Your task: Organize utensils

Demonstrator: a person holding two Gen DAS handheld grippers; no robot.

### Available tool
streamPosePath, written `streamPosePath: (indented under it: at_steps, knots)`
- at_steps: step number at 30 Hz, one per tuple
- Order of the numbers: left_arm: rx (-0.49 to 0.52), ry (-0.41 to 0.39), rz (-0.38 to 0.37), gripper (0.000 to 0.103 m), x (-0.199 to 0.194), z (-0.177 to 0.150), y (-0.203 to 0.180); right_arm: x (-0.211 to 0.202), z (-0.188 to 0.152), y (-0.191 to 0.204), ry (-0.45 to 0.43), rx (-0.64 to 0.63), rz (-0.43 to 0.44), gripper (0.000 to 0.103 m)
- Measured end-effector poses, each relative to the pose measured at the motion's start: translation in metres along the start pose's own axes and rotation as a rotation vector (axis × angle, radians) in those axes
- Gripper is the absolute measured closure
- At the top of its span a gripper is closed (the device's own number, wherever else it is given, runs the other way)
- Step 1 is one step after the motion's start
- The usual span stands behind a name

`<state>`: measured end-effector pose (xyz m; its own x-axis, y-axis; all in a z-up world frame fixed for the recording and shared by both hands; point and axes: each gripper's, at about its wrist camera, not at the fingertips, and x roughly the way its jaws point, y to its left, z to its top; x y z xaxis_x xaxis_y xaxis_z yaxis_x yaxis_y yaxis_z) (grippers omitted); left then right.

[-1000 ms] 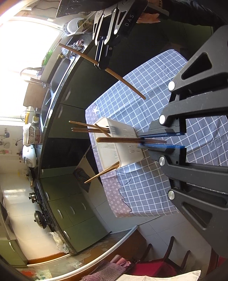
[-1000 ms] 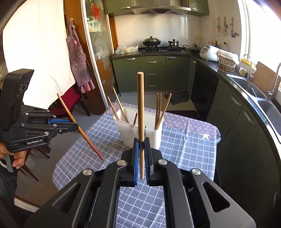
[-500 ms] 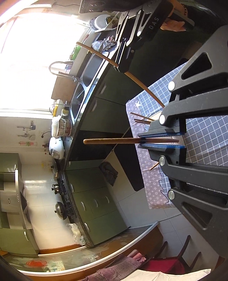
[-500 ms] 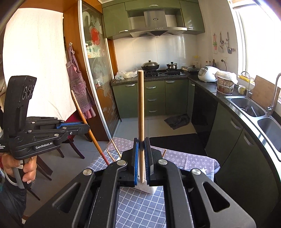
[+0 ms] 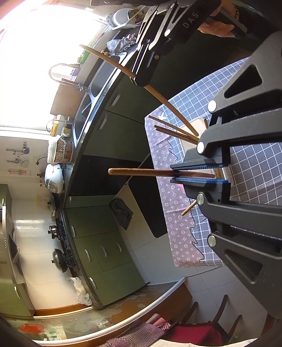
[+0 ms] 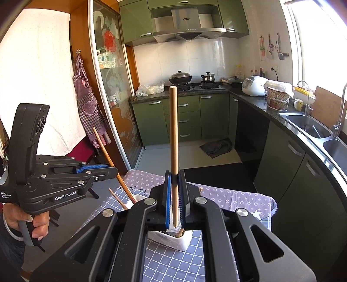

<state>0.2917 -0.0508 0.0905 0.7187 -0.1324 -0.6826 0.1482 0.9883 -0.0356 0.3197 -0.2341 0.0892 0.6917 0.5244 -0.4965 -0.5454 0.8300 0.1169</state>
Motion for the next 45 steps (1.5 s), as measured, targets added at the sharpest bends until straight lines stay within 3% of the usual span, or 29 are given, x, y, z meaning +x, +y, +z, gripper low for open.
streamPosePath:
  at_steps: [11,12,17,20,22,26,29,32,36,42,45]
  knots:
    - [-0.008,0.064,-0.002,0.096,0.037,-0.034,0.01,0.045,-0.035,-0.013,0.075,0.023,0.005,0.093]
    - [-0.004,0.061,0.0,0.092,0.037,-0.036,0.01,0.046,-0.037,-0.013,0.077,0.021,0.007,0.088]
    - [-0.017,0.031,-0.014,0.083,0.025,-0.042,0.011,0.036,-0.041,-0.01,0.067,0.017,0.007,0.088]
    - [-0.014,-0.013,-0.013,0.072,0.006,-0.049,0.008,0.016,-0.045,-0.004,0.041,0.018,0.007,0.083]
    - [-0.018,-0.043,-0.023,0.058,-0.009,-0.055,0.006,-0.001,-0.052,-0.001,0.018,0.024,0.003,0.081]
    - [-0.018,-0.095,-0.023,0.043,-0.039,-0.082,0.001,-0.036,-0.081,0.007,-0.018,0.03,-0.028,0.081]
    - [-0.028,-0.113,-0.012,0.039,-0.052,-0.11,0.001,-0.057,-0.111,0.01,-0.035,0.054,-0.046,0.066]
    - [-0.044,-0.132,-0.002,0.035,-0.062,-0.143,0.004,-0.076,-0.148,0.012,-0.047,0.071,-0.077,0.061]
    - [-0.072,-0.185,0.031,0.016,-0.078,-0.188,0.009,-0.101,-0.193,0.018,-0.098,0.089,-0.116,0.037]
    - [-0.138,-0.198,0.022,0.014,-0.1,-0.237,0.017,-0.133,-0.23,0.037,-0.158,0.093,-0.114,0.011]
    - [-0.126,-0.228,0.049,0.011,-0.119,-0.253,0.013,-0.153,-0.242,0.051,-0.201,0.074,-0.111,0.005]
